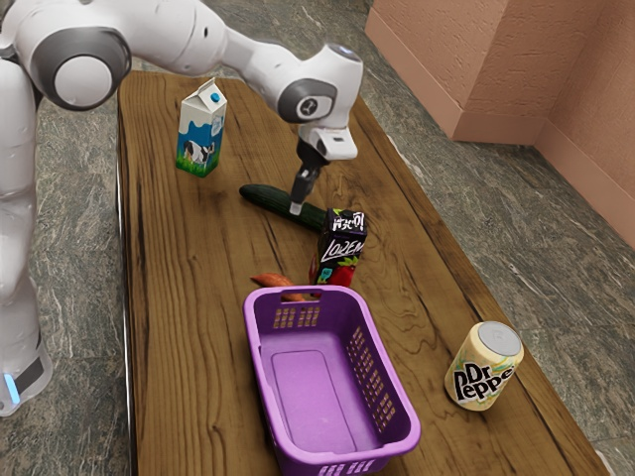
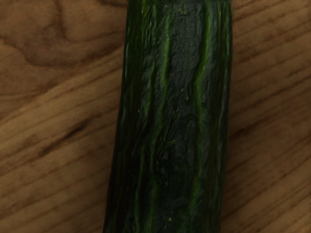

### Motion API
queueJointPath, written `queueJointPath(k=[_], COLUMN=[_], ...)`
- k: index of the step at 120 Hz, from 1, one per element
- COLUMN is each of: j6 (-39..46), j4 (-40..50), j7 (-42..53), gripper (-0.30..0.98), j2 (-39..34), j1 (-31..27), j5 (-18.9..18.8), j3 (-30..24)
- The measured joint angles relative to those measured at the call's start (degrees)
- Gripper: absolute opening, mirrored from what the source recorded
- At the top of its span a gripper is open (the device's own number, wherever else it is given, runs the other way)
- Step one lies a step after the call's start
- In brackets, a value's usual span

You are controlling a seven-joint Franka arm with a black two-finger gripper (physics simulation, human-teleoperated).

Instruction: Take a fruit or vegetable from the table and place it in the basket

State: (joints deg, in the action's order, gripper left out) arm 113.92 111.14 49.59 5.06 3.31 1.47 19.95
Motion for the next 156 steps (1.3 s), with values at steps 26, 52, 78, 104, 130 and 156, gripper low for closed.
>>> queueJointPath(k=[26, 52, 78, 104, 130, 156], j6=[0.2, 0.4, 0.6, 0.9, 1.0, 0.7], j4=[0.3, 0.3, 0.2, 0.2, 0.2, -0.7], j7=[4.8, 8.3, 10.6, 11.6, 12.0, 11.8], gripper=[0.68, 0.68, 0.48, 0.23, 0.22, 0.2], j2=[0.8, 1.9, 3.0, 2.8, 2.6, -1.6], j1=[0.1, 0.1, 0.0, 0.0, 0.4, 2.2], j5=[0.1, 0.0, 0.2, 0.2, 0.2, 0.2], j3=[0.0, 0.0, 0.0, 0.0, 0.0, 0.1])
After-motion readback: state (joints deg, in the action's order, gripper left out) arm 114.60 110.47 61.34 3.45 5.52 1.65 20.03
